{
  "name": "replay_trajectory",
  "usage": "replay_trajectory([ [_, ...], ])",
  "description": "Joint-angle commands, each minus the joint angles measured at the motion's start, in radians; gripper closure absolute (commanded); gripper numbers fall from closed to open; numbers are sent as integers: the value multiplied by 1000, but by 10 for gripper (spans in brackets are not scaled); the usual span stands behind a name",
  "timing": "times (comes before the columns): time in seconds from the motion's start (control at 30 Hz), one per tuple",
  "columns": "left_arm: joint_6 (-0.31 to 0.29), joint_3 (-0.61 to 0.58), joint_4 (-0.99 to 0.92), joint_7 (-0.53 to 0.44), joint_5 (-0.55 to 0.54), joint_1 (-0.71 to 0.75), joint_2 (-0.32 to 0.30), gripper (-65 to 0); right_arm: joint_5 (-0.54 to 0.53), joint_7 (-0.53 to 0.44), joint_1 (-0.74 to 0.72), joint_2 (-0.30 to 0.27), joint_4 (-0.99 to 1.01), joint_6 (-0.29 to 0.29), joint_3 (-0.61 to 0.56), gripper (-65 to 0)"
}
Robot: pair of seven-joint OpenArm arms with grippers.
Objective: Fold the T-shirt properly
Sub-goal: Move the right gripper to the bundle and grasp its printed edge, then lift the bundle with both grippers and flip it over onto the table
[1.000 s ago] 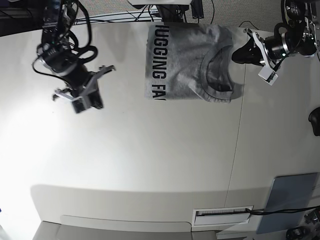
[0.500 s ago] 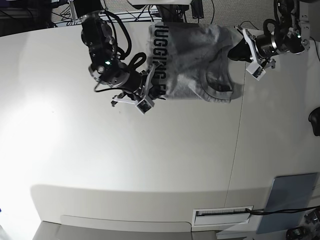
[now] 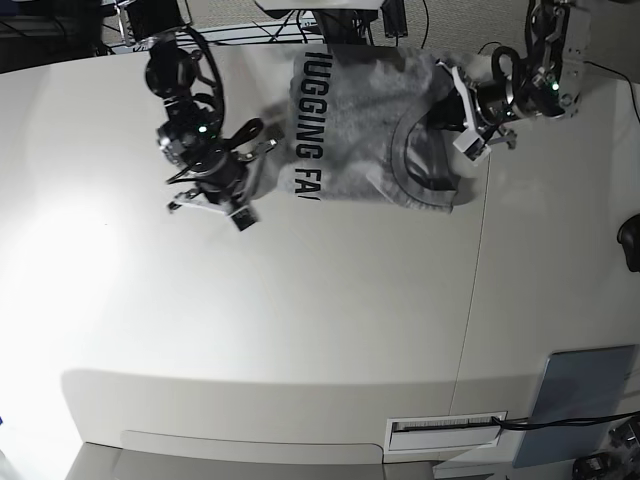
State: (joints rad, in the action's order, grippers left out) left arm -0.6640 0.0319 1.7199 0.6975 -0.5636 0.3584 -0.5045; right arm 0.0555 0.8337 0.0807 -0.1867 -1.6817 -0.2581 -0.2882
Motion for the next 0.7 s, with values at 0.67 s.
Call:
replay_trajectory([
  [0.67,-31,56,21,-138,14,-45,-52,0,-246,29,135,-7,-80,-98,-185,0],
])
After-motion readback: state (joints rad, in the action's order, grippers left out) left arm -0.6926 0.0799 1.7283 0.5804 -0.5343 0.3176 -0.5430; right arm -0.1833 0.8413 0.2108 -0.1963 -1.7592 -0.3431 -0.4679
